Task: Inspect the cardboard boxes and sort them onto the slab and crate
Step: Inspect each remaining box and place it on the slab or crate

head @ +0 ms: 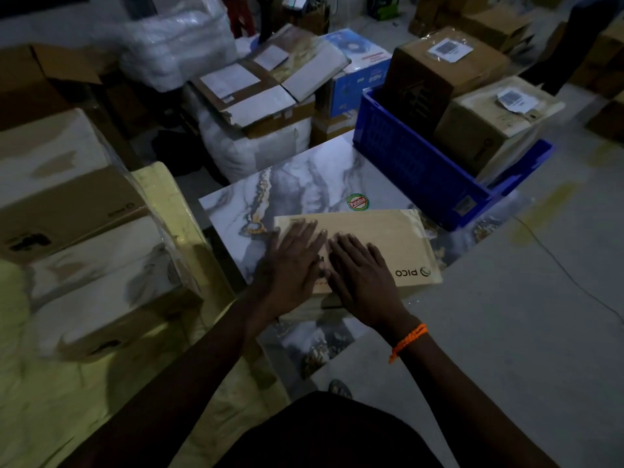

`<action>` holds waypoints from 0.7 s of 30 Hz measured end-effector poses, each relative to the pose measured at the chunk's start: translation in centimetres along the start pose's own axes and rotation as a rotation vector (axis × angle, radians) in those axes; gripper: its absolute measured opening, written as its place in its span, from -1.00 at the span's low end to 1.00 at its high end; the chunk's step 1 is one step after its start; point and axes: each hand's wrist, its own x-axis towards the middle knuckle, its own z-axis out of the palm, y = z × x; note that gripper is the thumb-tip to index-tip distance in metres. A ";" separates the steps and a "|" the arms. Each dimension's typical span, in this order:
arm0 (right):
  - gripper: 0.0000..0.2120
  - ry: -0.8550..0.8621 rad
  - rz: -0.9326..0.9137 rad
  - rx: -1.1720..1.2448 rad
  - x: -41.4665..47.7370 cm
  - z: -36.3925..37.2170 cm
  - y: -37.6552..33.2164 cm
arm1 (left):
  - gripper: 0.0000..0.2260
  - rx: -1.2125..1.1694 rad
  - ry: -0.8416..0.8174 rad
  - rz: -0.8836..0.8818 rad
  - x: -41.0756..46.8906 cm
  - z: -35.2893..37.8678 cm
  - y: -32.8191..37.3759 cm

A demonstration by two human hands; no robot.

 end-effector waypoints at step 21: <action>-0.27 -0.131 0.128 -0.098 0.0 -1.5 3.0 | -0.45 0.120 -0.096 -0.060 1.3 1.4 2.3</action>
